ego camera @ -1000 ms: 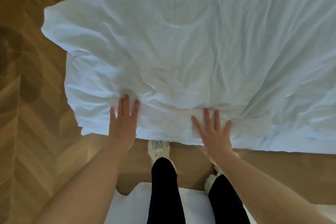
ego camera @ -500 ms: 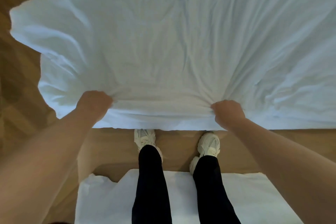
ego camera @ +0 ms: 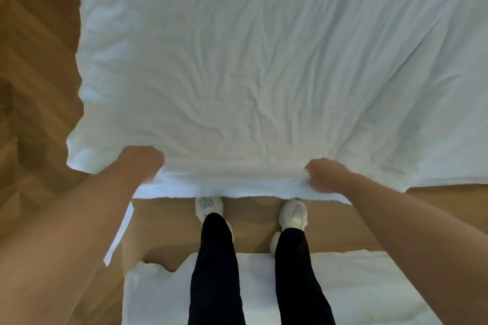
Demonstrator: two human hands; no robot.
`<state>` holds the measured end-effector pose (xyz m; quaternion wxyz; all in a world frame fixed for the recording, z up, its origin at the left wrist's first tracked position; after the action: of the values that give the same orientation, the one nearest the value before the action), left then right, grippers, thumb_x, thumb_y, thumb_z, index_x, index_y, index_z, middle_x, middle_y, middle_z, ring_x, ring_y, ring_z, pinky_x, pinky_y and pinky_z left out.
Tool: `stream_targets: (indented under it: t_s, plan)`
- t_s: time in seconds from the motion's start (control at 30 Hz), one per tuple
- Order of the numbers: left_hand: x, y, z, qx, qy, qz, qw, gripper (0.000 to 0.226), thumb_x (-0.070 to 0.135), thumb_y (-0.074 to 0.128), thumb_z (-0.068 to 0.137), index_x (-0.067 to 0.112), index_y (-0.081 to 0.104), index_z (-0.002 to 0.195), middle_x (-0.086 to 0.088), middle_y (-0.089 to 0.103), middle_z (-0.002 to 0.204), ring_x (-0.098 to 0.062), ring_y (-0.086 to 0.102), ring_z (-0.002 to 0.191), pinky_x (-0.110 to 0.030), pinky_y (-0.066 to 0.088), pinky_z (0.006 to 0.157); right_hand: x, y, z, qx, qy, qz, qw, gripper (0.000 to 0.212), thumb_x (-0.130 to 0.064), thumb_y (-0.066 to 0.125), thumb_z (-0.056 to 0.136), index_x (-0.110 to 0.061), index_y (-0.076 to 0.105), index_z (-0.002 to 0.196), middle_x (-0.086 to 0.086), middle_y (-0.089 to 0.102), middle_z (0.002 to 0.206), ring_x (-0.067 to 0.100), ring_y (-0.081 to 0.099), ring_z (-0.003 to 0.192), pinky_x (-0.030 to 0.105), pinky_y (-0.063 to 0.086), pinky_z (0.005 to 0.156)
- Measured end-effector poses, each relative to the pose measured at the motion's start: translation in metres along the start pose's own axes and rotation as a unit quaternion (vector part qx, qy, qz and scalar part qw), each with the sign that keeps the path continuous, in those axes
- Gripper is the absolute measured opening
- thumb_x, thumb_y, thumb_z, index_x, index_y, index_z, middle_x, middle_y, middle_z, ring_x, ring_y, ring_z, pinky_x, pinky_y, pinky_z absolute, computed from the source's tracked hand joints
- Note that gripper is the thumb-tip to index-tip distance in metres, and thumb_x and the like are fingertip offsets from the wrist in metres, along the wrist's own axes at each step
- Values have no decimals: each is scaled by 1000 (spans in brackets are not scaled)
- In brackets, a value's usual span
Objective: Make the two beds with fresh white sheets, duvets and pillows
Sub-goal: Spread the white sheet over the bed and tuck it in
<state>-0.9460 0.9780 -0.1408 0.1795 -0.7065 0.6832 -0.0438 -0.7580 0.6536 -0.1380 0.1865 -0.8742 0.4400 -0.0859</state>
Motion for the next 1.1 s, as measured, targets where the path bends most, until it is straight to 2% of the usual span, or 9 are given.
stream_targets:
  t_s: [0.1,0.23,0.33,0.4,0.5,0.7,0.83,0.97,1.1]
  plan:
    - [-33,-69,-4,74,-47,-6,996,32,5,49,88,19,64,114,-1,62,110,-24,63,105,-31,49,79,8,-68,6,124,38,78,989,15,-15,51,88,-20,65,89,7,67,102,32,63,99,32,44,77]
    - [-77,-168,-9,257,-154,0,954,28,1,61,80,16,63,105,0,50,75,-25,63,93,-33,43,84,13,-179,7,347,102,207,909,26,-6,47,82,-17,67,95,8,63,94,33,61,102,34,42,78]
    - [-111,-232,-5,446,-249,-20,860,50,19,59,88,13,41,135,-15,50,125,-33,41,127,-58,20,113,1,-256,16,503,109,196,835,44,-11,50,86,-22,55,128,8,56,131,31,46,128,46,31,104]
    - [-108,-242,13,461,-254,-9,850,64,29,48,94,15,20,151,-18,22,155,-35,14,146,-67,6,113,-20,-266,36,494,64,126,858,73,-13,56,85,-29,28,151,4,25,159,27,20,147,57,13,115]
    - [-69,-191,46,379,-167,4,910,71,32,41,97,18,5,155,-16,1,162,-36,-3,149,-68,3,112,-54,-214,62,383,10,60,922,91,-19,61,86,-36,5,155,0,-4,165,28,-2,151,65,10,115]
    - [-50,-95,88,243,-89,-40,965,98,50,54,90,18,-14,154,-14,-16,160,-37,-10,148,-61,9,116,-80,-121,106,189,-21,-33,981,110,-44,69,85,-41,-18,151,5,-24,161,39,-15,148,72,12,109]
    - [-40,-87,131,251,-106,-31,962,114,48,64,85,14,-22,151,-19,-20,158,-40,-5,148,-61,19,113,-64,-95,148,207,67,-91,972,110,-36,65,89,-35,-27,148,19,-19,160,47,-5,147,73,20,106]
    - [-34,-89,176,228,-142,-48,962,102,27,67,88,10,-10,153,-26,0,158,-46,19,142,-58,36,105,-51,-94,188,295,66,-110,947,64,-25,48,98,-23,19,155,34,34,145,51,43,127,62,42,91]
    - [-19,-94,190,250,-120,-58,959,68,12,57,94,1,19,148,-25,48,132,-36,60,107,-40,50,84,-44,-90,191,303,2,-114,946,26,-13,43,100,-8,57,121,16,67,99,38,66,91,38,44,68]
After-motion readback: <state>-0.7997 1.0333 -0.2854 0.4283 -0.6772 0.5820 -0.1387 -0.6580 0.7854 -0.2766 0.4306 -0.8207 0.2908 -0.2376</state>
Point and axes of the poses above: each hand's wrist, its own z-axis towards the middle knuckle, its own y-axis out of the palm, x = y × z, the point moved 3 cm from there along z, towards the middle knuckle
